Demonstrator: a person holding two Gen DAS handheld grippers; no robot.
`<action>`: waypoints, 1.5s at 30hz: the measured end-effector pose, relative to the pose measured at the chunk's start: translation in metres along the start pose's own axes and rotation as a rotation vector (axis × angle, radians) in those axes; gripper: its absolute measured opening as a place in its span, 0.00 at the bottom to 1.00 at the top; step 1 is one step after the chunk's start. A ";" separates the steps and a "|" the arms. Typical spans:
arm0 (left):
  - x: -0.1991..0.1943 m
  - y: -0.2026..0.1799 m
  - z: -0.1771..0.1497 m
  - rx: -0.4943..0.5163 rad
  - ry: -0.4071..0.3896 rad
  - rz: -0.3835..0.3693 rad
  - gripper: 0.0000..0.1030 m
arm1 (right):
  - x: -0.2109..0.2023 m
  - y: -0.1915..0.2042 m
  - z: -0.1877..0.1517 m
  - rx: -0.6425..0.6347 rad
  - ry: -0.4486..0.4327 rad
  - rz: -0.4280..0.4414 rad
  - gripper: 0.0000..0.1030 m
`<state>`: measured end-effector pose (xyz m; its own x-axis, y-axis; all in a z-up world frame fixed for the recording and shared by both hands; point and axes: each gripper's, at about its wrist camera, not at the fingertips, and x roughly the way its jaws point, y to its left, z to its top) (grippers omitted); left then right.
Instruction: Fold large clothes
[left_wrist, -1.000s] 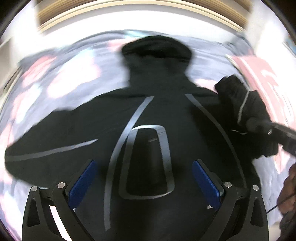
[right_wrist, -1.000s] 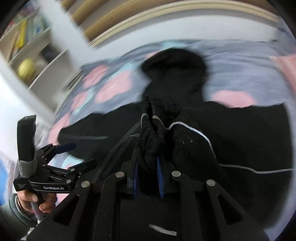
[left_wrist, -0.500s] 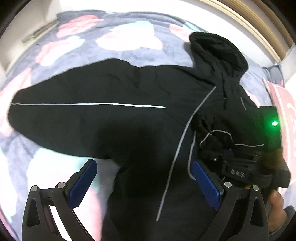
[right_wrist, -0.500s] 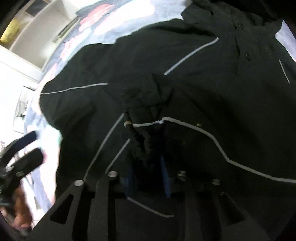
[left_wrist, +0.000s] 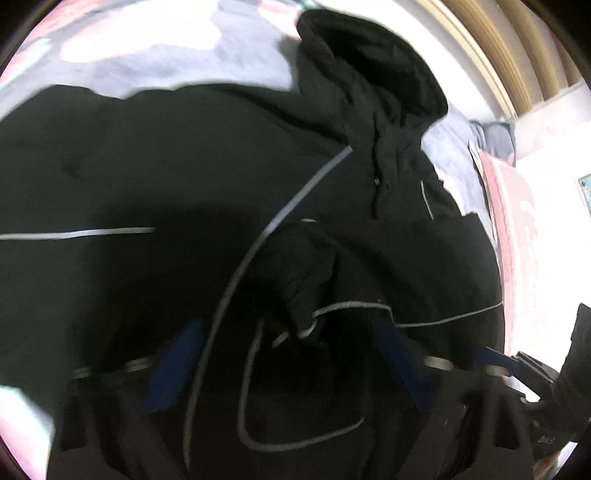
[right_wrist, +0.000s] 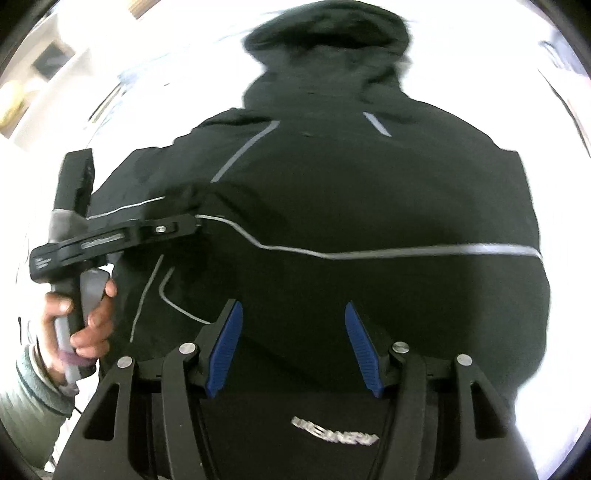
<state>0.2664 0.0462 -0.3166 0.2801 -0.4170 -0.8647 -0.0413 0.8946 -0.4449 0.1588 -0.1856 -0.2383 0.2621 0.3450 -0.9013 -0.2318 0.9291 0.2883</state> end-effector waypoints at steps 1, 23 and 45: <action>0.008 -0.001 0.002 0.001 0.024 -0.003 0.32 | -0.002 -0.007 -0.001 0.016 -0.003 -0.011 0.59; -0.032 0.064 0.012 0.059 -0.029 0.195 0.34 | 0.072 -0.053 0.040 0.026 0.035 -0.434 0.61; 0.013 -0.002 -0.001 0.102 -0.069 0.270 0.71 | 0.084 -0.016 0.017 -0.049 0.031 -0.328 0.91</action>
<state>0.2687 0.0386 -0.3268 0.3367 -0.1533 -0.9291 -0.0276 0.9846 -0.1725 0.2008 -0.1693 -0.3129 0.3014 0.0239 -0.9532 -0.1851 0.9821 -0.0339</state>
